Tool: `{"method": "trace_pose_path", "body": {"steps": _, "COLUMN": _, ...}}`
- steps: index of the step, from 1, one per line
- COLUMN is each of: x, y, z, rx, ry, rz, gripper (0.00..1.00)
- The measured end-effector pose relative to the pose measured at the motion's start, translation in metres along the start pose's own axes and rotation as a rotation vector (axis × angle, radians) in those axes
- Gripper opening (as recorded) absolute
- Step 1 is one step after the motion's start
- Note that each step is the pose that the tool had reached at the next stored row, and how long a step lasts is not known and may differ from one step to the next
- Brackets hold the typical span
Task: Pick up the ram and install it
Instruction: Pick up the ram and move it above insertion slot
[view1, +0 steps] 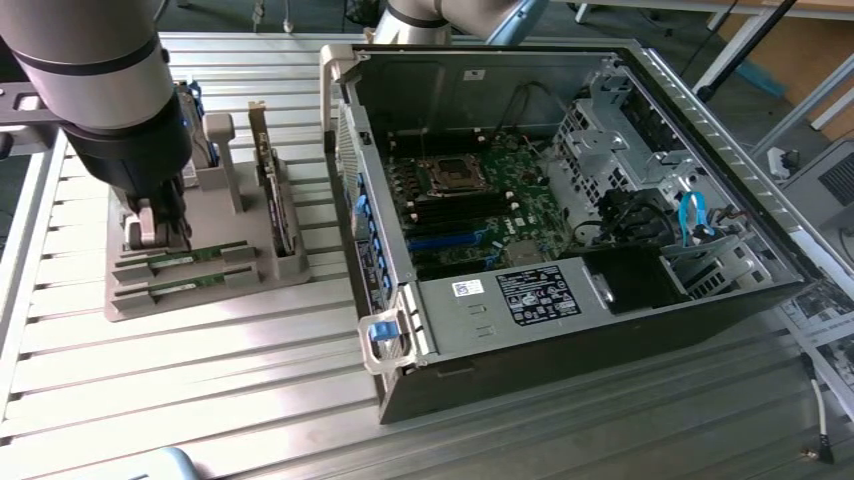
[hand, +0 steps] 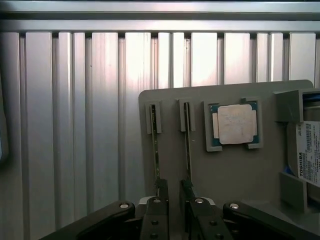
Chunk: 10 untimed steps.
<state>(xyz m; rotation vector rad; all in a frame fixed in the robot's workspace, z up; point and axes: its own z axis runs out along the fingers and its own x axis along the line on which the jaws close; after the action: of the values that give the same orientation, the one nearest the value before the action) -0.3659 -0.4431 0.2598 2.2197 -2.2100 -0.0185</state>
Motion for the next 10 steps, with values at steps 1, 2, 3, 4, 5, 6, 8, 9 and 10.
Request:
{"method": "trace_pose_path", "body": {"steps": 1, "x": 0.0000, "y": 0.0000, "z": 0.0007, "rx": 0.0000, "ry": 0.0001, "rz": 0.000, "gripper": 0.24}}
{"method": "trace_pose_path", "body": {"steps": 2, "x": 0.0000, "y": 0.0000, "z": 0.0009, "rx": -0.0001, "ry": 0.0001, "rz": 0.000, "gripper": 0.24}}
{"method": "trace_pose_path", "body": {"steps": 3, "x": 0.0000, "y": 0.0000, "z": 0.0009, "rx": -0.0002, "ry": 0.0002, "rz": 0.000, "gripper": 0.24}}
{"method": "trace_pose_path", "body": {"steps": 4, "x": 0.0000, "y": 0.0000, "z": 0.0009, "rx": -0.0002, "ry": 0.0002, "rz": 0.000, "gripper": 0.24}}
{"method": "trace_pose_path", "body": {"steps": 5, "x": 0.0000, "y": 0.0000, "z": 0.0009, "rx": -0.0002, "ry": 0.0002, "rz": 0.000, "gripper": 0.24}}
{"method": "trace_pose_path", "body": {"steps": 6, "x": 0.0000, "y": 0.0000, "z": 0.0009, "rx": -0.0001, "ry": 0.0001, "rz": 0.000, "gripper": 0.24}}
{"method": "trace_pose_path", "body": {"steps": 8, "x": 0.0000, "y": -0.0001, "z": 0.0010, "rx": 0.0001, "ry": 0.0000, "rz": 0.000, "gripper": 0.24}}
{"method": "trace_pose_path", "body": {"steps": 9, "x": -0.0001, "y": -0.0003, "z": 0.0012, "rx": 0.0003, "ry": -0.0002, "rz": 0.000, "gripper": 0.24}}
{"method": "trace_pose_path", "body": {"steps": 10, "x": -0.0001, "y": -0.0008, "z": 0.0011, "rx": 0.0001, "ry": -0.0001, "rz": 0.000, "gripper": 0.24}}
